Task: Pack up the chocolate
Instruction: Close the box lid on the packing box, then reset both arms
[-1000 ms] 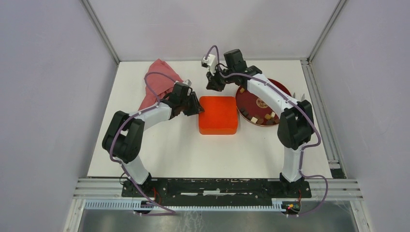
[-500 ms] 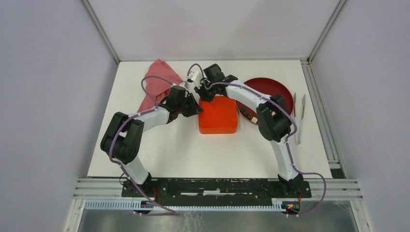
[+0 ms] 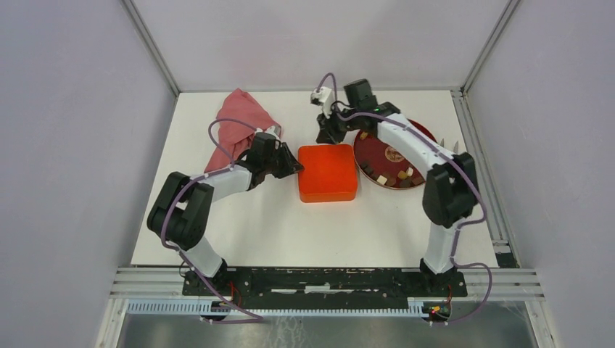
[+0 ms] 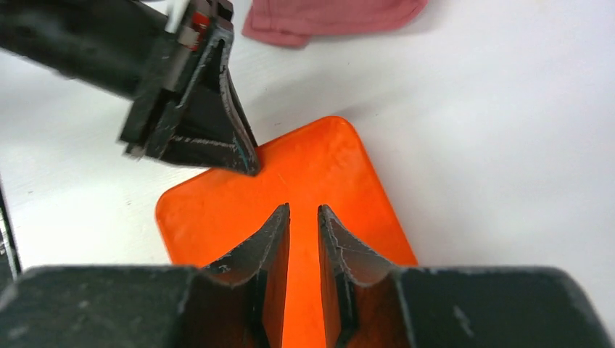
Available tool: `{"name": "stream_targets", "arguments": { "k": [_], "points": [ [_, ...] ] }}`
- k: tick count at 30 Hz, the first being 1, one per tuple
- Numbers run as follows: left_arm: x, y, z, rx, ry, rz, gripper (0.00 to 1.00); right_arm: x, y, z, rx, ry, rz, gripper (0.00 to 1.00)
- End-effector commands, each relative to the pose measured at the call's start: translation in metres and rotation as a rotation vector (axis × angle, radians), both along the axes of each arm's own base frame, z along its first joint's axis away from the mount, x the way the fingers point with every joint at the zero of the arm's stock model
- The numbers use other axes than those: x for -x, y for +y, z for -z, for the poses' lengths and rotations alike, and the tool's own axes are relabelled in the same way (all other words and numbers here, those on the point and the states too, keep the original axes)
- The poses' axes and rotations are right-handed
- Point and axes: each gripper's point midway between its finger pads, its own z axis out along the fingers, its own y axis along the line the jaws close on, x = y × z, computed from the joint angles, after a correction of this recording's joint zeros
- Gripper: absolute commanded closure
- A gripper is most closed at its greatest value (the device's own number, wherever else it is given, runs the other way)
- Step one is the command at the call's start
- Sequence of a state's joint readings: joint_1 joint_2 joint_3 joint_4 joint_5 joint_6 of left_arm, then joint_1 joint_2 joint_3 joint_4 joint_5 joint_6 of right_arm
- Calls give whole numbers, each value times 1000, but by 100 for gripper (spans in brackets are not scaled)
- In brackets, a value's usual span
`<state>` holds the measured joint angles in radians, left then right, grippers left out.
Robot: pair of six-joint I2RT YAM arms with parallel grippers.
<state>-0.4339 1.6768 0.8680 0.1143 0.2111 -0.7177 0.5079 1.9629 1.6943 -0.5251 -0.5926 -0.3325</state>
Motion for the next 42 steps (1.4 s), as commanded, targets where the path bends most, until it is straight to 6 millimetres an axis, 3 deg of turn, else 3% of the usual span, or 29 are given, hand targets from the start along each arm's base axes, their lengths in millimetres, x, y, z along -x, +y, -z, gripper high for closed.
{"name": "stream_targets", "arguments": {
  "k": [1, 4, 7, 12, 16, 18, 21, 22, 26, 28, 30, 34, 36, 42],
  "points": [
    [75, 38, 67, -185, 296, 0, 77, 27, -22, -58, -144, -65, -71, 73],
    [69, 31, 45, -135, 238, 7, 75, 43, -46, -41, -90, -59, -70, 73],
    [58, 19, 6, -71, 149, 25, 69, 57, -70, -24, -45, -46, -50, 73],
    [42, 19, -72, -24, -33, 0, 61, 66, -108, -35, -32, -87, -11, 70],
    [43, 27, -154, 23, -235, -18, 54, 61, -138, -73, -20, -216, 40, 57],
    [46, 34, -199, 52, -340, -42, 38, 53, -156, -100, -9, -300, 89, 44],
    [52, 46, -270, 119, -493, -99, 5, 43, -180, -150, -28, -421, 164, 14],
    [54, 49, -292, 144, -535, -112, 1, 39, -187, -167, -47, -453, 197, 3],
    [67, 53, -359, 218, -646, -113, 0, 29, -210, -232, -168, -552, 431, 2],
    [73, 53, -380, 238, -671, -101, 0, 31, -224, -253, -219, -582, 569, 2],
    [78, 53, -395, 269, -691, -100, 0, 44, -220, -270, -224, -640, 520, 2],
    [90, 54, -416, 326, -731, -90, 0, 59, -218, -297, -279, -664, 527, 2],
    [94, 55, -421, 336, -743, -85, 0, 57, -226, -308, -338, -636, 633, 2],
    [104, 59, -436, 368, -807, -81, 0, 51, -241, -312, -388, -626, 769, 2]
  ]
}}
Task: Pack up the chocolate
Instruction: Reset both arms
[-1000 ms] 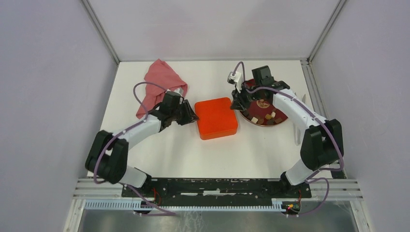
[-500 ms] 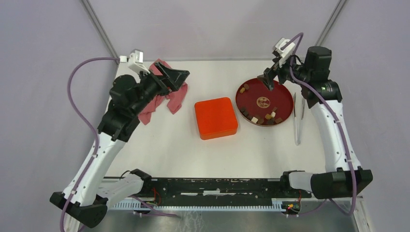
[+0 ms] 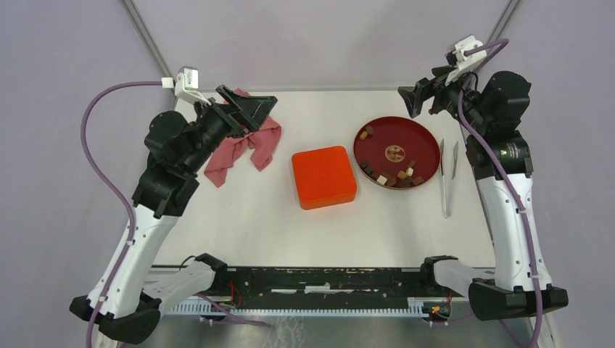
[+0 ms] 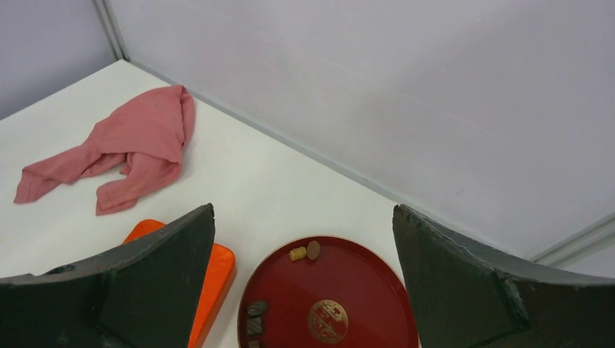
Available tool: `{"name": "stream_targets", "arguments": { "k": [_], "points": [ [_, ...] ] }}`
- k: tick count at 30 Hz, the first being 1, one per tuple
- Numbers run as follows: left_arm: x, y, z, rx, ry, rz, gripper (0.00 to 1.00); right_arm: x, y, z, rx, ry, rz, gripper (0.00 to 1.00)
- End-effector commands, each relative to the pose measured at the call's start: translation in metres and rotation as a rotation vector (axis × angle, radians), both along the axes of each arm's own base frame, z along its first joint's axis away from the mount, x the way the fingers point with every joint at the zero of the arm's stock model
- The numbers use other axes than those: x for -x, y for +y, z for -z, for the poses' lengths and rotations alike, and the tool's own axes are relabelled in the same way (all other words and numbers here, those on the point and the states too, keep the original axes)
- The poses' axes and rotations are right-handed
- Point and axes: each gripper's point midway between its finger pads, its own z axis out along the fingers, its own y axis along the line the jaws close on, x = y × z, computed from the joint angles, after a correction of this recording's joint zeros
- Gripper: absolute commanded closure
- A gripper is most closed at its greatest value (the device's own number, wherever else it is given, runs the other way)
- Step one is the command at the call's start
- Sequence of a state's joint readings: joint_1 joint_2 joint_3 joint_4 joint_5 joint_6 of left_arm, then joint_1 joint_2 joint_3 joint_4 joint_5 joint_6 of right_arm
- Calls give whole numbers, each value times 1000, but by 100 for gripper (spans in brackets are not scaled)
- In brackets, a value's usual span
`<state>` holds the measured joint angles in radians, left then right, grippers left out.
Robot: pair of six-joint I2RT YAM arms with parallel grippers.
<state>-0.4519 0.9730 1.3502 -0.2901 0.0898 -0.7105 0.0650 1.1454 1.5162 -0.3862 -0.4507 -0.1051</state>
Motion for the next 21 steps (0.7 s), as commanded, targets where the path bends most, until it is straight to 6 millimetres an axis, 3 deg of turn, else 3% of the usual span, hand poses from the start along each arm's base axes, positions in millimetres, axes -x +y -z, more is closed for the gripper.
{"name": "stream_targets", "arguments": {
  "k": [1, 10, 21],
  "points": [
    [21, 4, -32, 65, -99, 32, 0, -2, -13, -19, -123, -28, 107, 2],
    [30, 5, -37, 84, -121, 49, 0, 2, -5, -26, -157, -50, 62, 2],
    [36, -6, -41, 124, -135, 123, 0, 7, -5, -19, -173, -42, 61, 2]
  ]
}}
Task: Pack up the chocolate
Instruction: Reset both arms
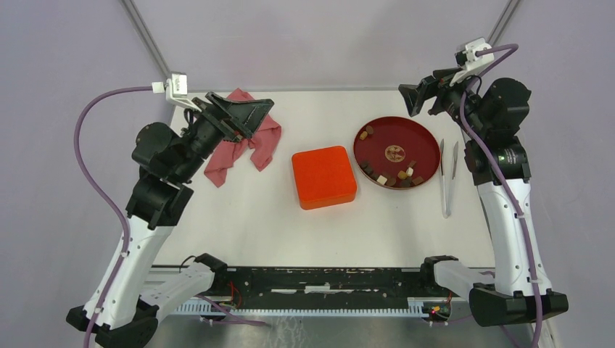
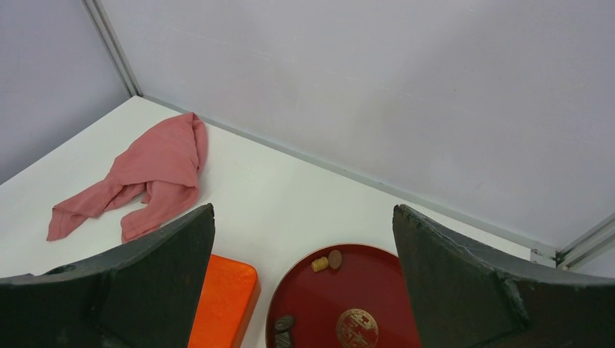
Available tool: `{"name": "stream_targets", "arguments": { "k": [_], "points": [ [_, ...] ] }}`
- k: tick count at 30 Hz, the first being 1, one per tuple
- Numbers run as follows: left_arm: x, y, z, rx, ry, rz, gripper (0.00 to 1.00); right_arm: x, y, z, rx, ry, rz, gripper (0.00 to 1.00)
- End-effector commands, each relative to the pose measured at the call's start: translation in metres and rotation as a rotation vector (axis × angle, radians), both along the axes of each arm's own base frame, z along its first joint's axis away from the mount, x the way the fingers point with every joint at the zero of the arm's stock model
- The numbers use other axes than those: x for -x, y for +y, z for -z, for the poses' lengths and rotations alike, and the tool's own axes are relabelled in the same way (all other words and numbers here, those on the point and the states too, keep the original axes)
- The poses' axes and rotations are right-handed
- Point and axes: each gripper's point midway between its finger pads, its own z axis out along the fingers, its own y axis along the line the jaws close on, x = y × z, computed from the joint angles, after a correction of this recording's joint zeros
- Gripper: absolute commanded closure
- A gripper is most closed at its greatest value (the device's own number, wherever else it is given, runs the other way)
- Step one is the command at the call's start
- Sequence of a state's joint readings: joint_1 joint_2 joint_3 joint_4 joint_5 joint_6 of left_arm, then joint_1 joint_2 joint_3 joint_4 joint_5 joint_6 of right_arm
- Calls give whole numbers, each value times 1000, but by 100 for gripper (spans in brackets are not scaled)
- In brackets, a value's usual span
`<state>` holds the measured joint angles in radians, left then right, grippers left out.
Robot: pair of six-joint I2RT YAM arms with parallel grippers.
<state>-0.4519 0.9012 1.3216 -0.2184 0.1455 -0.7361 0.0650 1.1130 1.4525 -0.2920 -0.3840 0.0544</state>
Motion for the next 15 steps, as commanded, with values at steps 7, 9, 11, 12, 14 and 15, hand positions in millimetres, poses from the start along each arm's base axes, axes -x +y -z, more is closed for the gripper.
{"name": "stream_targets", "arguments": {
  "k": [7, 9, 11, 12, 14, 15],
  "points": [
    [11, -11, -19, 79, -55, 87, 0, 11, 1, -13, -31, -51, -6, 2],
    [9, -12, -14, 80, -39, 89, 0, 12, 0, -13, -29, -52, -2, 2],
    [8, -14, -10, 86, -27, 96, 0, 12, 0, -14, -28, -55, 2, 2],
    [9, -14, -9, 89, -26, 101, 0, 13, -1, -15, -28, -59, 5, 2],
    [10, -13, -10, 94, -29, 101, 0, 14, -2, -17, -31, -64, 11, 2],
    [10, -13, -11, 94, -31, 99, 0, 14, -1, -17, -34, -64, 9, 2]
  ]
}}
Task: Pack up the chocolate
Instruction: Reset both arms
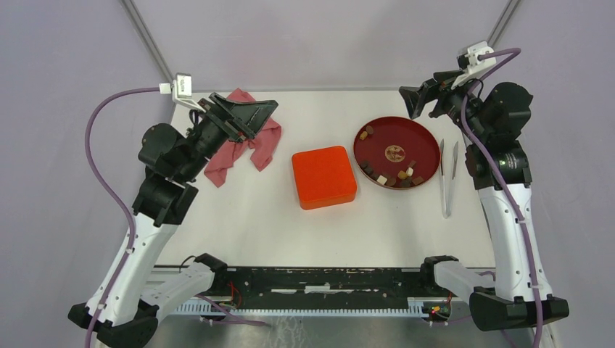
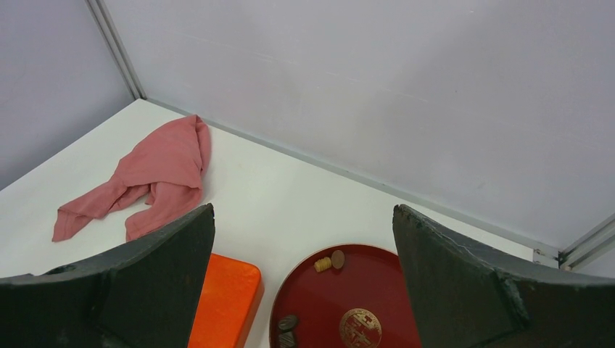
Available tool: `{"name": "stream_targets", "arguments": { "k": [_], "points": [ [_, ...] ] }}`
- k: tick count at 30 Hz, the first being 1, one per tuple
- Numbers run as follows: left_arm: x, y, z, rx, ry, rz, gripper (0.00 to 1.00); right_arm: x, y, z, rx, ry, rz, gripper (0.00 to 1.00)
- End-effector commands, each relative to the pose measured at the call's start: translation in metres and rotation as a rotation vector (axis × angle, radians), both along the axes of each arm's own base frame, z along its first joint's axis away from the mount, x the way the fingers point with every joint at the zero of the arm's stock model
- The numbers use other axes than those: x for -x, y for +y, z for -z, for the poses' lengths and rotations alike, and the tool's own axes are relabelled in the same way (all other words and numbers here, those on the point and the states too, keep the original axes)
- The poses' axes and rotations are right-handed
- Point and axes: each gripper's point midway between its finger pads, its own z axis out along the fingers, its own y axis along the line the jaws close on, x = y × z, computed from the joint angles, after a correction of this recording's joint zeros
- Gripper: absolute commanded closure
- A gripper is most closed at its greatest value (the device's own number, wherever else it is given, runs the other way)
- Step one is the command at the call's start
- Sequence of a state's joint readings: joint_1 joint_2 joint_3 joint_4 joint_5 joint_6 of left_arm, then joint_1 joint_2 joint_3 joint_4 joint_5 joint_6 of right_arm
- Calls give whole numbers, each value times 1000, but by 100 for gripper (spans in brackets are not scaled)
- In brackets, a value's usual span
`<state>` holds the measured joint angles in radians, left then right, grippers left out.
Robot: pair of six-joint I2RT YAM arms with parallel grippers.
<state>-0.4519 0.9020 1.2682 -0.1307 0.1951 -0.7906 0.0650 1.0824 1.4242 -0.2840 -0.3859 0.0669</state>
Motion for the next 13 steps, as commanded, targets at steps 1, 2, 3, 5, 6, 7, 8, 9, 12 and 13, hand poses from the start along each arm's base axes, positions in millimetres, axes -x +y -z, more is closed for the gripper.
{"name": "stream_targets", "arguments": {
  "k": [1, 2, 3, 5, 6, 7, 8, 9, 12, 13],
  "points": [
    [11, -1, -15, 46, -32, 37, 0, 6, -2, -18, -22, -61, 10, 2],
    [11, -1, -16, 44, -35, 35, 0, 6, -1, -18, -23, -61, 8, 2],
    [12, 0, -16, 42, -36, 34, 0, 7, -1, -17, -20, -59, 7, 2],
    [12, 0, -15, 41, -33, 31, 0, 7, -2, -16, -12, -59, 10, 2],
    [12, 0, -13, 43, -29, 31, 0, 7, -3, -16, -8, -58, 15, 2],
    [11, 0, -12, 45, -27, 31, 0, 7, -3, -16, -5, -58, 18, 2],
    [11, 0, -10, 49, -25, 31, 0, 7, -4, -14, -2, -54, 19, 2],
    [11, 1, -9, 54, -24, 29, 0, 7, -4, -15, 1, -57, 21, 2],
    [12, 2, -10, 59, -27, 23, 0, 6, -4, -15, 1, -56, 23, 2],
    [12, 2, -11, 56, -30, 23, 0, 7, -4, -17, 1, -61, 20, 2]
  ]
}}
